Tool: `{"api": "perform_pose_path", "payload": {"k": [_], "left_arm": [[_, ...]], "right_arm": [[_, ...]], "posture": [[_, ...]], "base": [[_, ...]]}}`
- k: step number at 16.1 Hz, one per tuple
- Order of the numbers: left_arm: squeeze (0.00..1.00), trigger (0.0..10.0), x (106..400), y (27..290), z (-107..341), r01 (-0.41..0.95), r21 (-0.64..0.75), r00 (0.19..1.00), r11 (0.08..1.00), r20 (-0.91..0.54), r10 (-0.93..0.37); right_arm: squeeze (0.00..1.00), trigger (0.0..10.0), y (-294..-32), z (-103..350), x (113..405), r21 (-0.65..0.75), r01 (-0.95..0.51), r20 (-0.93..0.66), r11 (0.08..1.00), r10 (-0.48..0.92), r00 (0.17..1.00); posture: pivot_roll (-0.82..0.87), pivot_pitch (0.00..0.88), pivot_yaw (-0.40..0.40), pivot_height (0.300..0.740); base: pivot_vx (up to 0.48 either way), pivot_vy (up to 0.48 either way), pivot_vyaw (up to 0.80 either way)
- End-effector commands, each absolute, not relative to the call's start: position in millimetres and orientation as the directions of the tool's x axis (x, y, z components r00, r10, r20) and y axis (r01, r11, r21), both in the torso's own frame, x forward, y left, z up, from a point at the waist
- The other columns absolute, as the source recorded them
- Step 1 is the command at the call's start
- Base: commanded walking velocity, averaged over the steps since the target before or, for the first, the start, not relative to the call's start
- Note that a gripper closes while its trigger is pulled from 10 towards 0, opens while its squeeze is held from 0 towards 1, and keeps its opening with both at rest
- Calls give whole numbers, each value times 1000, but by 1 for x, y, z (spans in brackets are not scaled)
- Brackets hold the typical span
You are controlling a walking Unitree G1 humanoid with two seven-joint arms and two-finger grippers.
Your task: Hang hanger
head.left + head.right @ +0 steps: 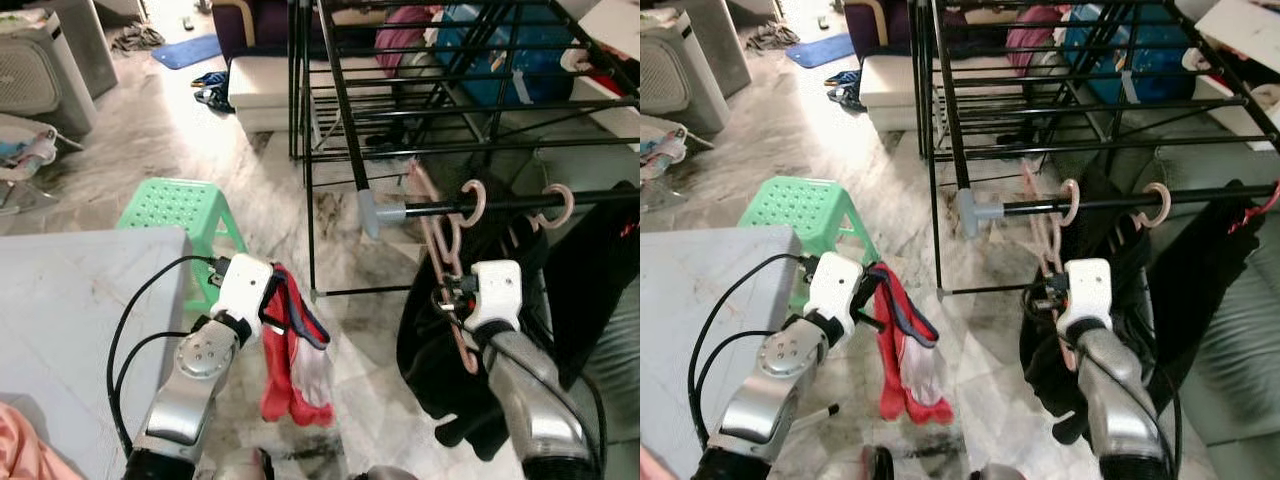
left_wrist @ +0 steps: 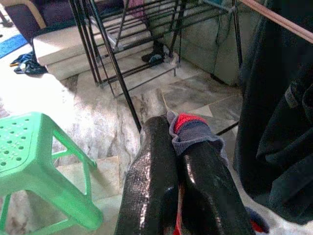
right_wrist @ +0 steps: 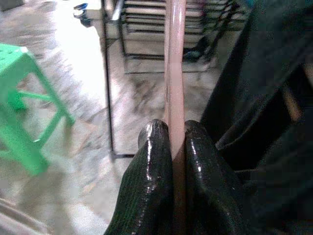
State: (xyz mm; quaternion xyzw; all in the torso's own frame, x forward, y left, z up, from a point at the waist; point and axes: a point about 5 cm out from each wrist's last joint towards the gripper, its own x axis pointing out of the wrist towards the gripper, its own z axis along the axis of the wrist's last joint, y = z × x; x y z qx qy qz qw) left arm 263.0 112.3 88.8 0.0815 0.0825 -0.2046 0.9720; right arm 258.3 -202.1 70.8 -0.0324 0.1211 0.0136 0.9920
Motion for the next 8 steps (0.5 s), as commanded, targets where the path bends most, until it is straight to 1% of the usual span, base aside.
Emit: {"api": "perform_pose_path", "payload": {"k": [1, 3, 5, 6, 8], "left_arm": [[0, 10000, 266, 112, 97, 401, 130, 912, 907, -153, -381], [0, 10000, 266, 107, 97, 413, 129, 907, 902, -146, -394], [0, 10000, 266, 107, 97, 415, 130, 907, 901, -144, -397], [0, 10000, 267, 107, 98, 415, 132, 907, 900, -142, -397], [0, 10000, 267, 108, 97, 414, 134, 907, 900, -144, -396]], "right_arm": [[0, 10000, -205, 90, 261, -88, 5, -137, 996, -17, 990], [0, 10000, -210, 88, 245, -101, 98, -122, 990, -110, 986], [0, 10000, -213, 83, 238, -100, 118, -146, 988, -132, 980], [0, 10000, -217, 75, 226, -92, 135, -193, 987, -150, 970], [0, 10000, -220, 71, 222, -57, 146, -231, 988, -156, 960]], "posture": [[1, 18, -4, 740], [-4, 20, -3, 740], [-4, 20, -3, 740], [-8, 23, -4, 740], [-11, 24, -2, 740]], "base": [[0, 0, 0], [0, 0, 0], [0, 0, 0], [0, 0, 0], [0, 0, 0]]}}
